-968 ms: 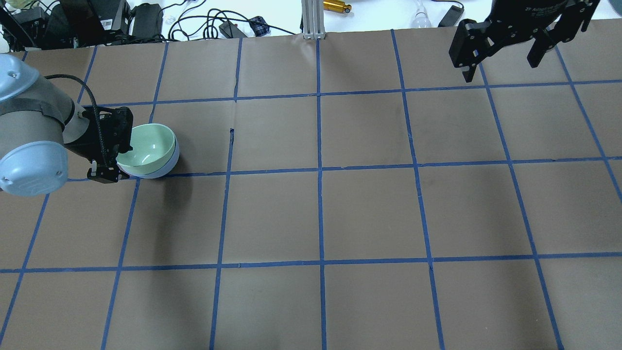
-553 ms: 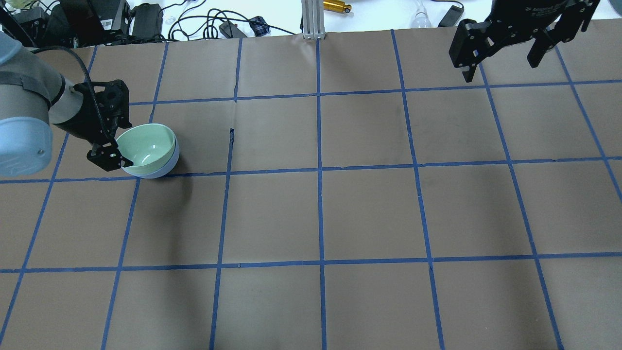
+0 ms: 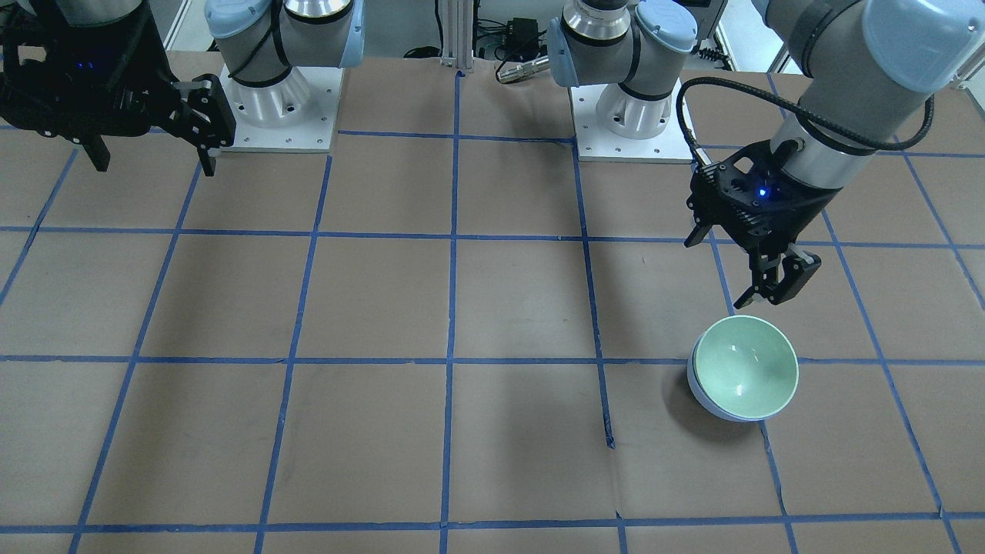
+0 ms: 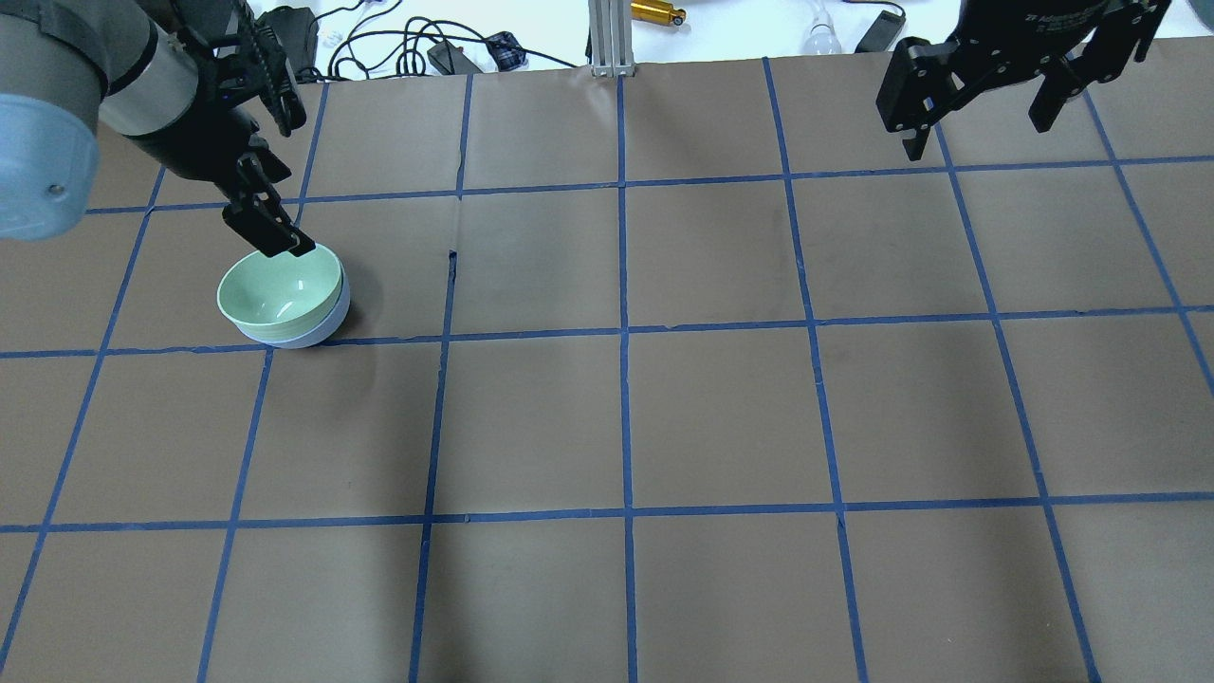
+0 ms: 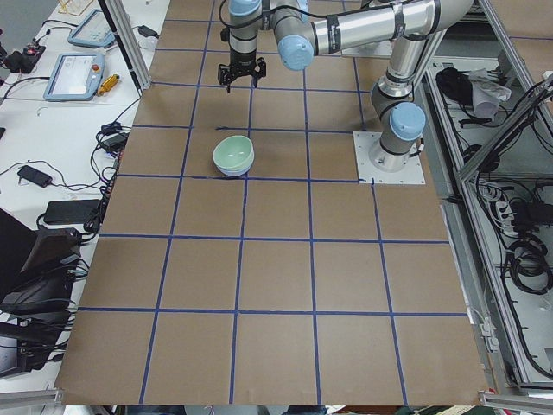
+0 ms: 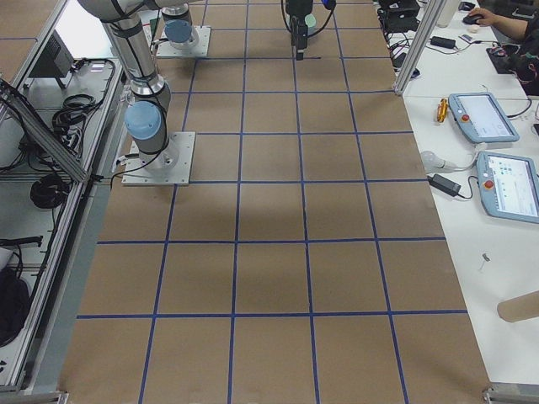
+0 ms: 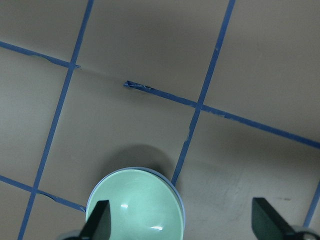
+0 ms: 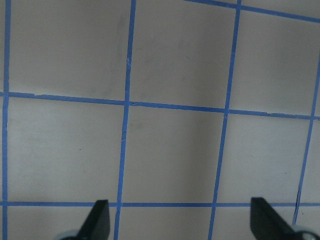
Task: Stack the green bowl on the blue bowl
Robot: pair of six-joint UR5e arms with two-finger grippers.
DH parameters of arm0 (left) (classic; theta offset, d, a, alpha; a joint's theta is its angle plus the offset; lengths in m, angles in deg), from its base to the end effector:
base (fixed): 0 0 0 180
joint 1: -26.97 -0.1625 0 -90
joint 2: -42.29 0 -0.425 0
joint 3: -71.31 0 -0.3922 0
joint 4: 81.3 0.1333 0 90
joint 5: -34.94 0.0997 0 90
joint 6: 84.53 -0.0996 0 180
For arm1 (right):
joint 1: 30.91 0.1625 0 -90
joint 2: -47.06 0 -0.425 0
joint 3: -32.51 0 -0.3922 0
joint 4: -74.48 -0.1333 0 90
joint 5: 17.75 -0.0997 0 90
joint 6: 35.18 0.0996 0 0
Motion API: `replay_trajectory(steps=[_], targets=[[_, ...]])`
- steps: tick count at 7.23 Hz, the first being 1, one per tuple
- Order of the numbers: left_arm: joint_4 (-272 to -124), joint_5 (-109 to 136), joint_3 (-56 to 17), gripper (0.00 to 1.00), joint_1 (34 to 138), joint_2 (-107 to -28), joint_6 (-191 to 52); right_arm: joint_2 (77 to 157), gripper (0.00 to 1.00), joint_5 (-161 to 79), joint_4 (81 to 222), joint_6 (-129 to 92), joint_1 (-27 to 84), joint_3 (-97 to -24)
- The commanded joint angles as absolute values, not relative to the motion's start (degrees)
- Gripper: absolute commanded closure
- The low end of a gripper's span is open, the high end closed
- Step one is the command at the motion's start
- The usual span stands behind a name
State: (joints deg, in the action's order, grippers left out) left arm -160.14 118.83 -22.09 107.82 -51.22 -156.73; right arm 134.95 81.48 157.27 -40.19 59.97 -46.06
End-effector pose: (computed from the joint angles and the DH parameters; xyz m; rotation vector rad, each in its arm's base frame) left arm -0.0590 -0.5384 0.4481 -1.6277 -2.6418 0.1953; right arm 0.1251 -0.5041 0.5562 0.1486 -2.9752 0.0462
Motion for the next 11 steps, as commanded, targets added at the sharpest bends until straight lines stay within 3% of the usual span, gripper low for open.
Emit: replay_trajectory(steps=[1,7,11], targets=[[-163.4,119.1,-20.5,0.0,109.3,-50.4,-143.1,135.0,0.0,81.5,157.3,-40.2,60.0,-46.1],[-169.6,124.8,-20.3,0.0,117.7,-46.3,-95.1,135.0,0.0,81.5,157.3,-40.2,60.0,-46.1],[-174.9,124.0,-18.7,0.0,118.4,-44.9,-85.8,135.0,0.0,81.5,157.3,-40.2,60.0,-46.1]])
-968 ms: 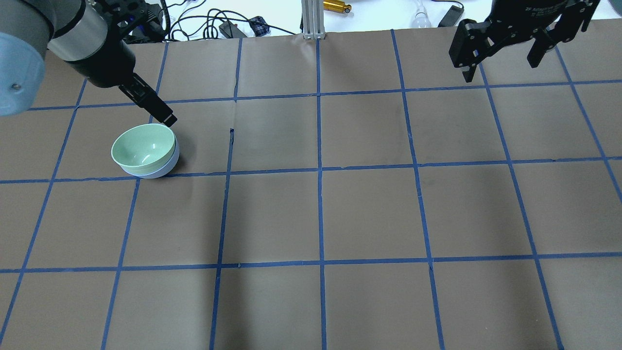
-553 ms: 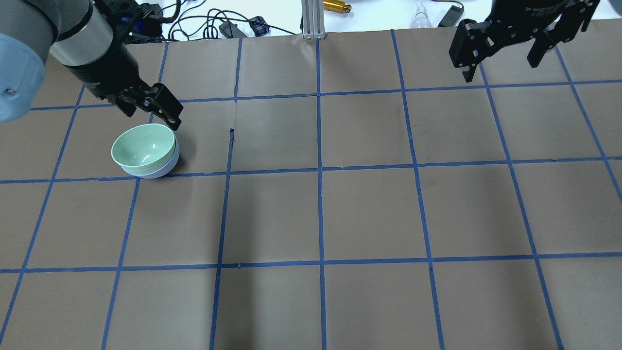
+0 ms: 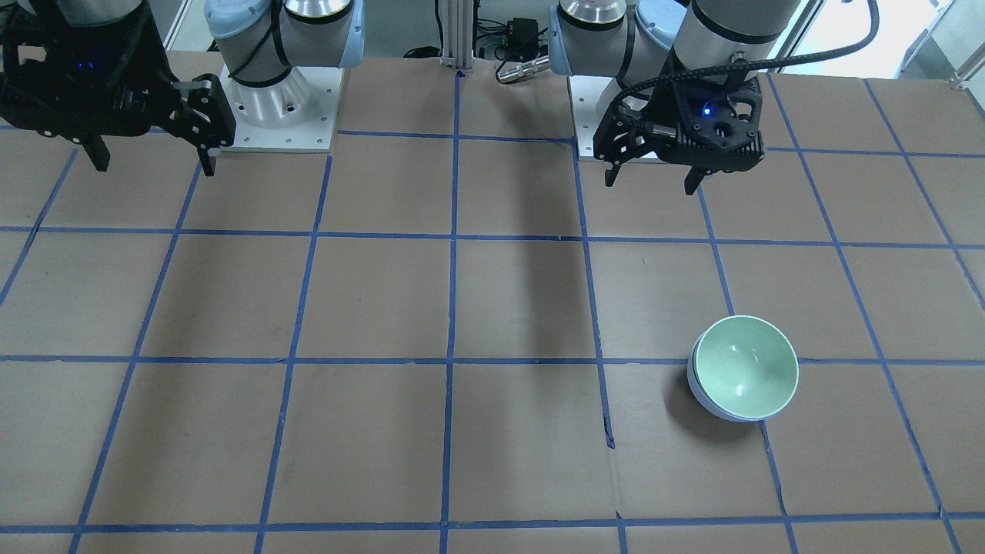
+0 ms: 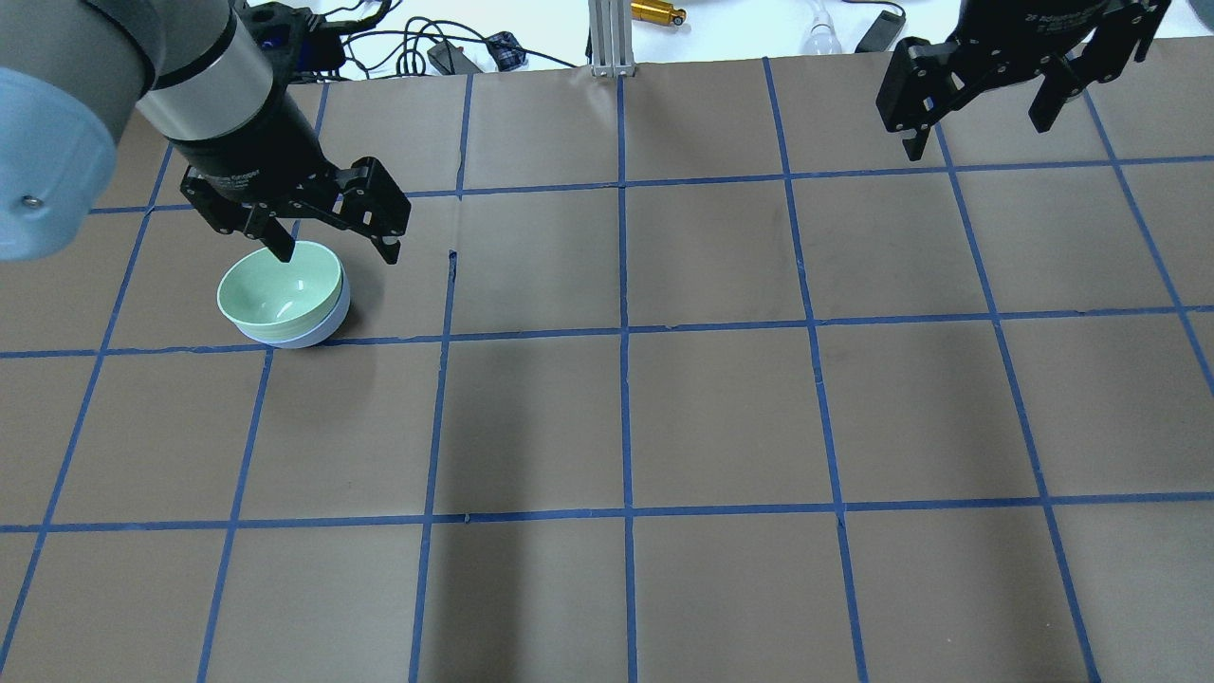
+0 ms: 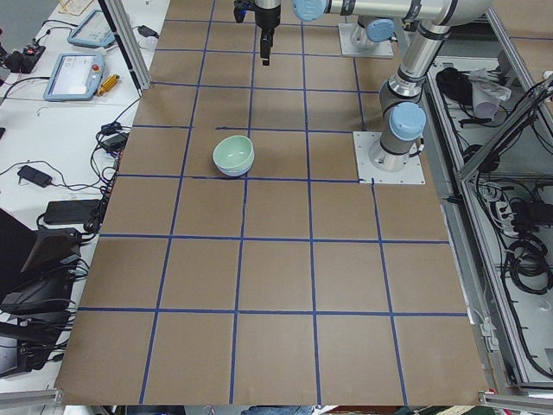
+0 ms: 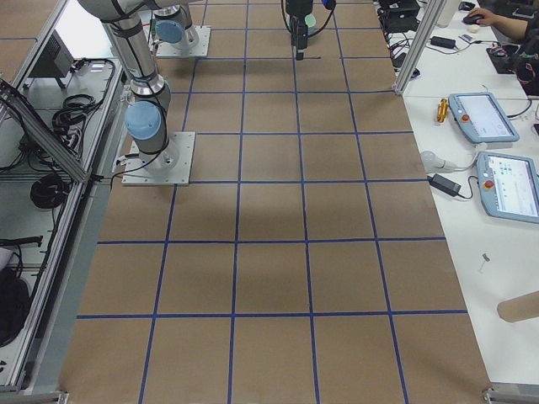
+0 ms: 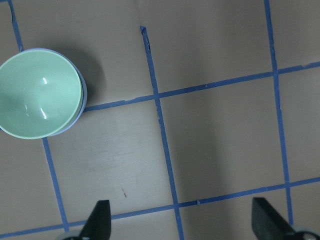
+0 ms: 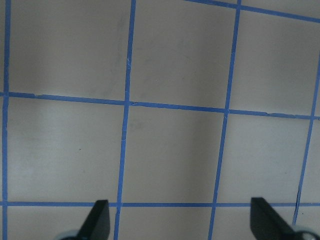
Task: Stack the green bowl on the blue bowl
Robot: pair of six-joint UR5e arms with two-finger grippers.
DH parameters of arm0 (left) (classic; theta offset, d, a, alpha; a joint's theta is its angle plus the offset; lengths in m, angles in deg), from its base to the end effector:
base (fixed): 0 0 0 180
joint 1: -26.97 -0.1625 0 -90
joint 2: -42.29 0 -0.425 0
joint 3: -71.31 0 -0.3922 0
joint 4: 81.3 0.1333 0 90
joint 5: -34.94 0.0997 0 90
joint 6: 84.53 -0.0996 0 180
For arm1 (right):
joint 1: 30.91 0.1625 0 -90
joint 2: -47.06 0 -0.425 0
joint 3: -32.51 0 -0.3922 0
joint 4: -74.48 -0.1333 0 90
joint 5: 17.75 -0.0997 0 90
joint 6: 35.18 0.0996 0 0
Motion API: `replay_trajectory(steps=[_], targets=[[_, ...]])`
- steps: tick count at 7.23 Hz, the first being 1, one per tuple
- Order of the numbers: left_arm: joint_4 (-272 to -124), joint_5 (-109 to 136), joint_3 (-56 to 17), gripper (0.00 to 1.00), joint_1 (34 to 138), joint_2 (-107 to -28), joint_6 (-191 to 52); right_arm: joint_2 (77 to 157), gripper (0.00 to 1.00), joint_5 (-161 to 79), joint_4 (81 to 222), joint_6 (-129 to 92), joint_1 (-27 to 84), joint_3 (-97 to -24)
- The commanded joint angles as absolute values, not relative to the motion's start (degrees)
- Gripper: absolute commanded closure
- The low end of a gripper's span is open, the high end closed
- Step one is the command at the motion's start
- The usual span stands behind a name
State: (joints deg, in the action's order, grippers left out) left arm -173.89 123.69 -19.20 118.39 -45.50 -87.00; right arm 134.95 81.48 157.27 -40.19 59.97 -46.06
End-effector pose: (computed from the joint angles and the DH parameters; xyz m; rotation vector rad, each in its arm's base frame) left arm -0.1472 -0.4703 0.4977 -0.1056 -3.1178 -0.0239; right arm 0.1251 -0.5041 0.5562 0.1486 -2.9752 0.0462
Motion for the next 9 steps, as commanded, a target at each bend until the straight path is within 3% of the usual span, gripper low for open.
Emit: replay_trajectory(steps=[1,9], targets=[[-174.6,126.3,-18.2,0.0,117.8,-45.0,-86.1,135.0,0.0,81.5,157.3,-40.2,60.0,-46.1],[-174.6,127.1,-17.3,0.0,117.9,-45.7,-85.8,135.0,0.0,81.5,157.3,-40.2,60.0,-46.1]])
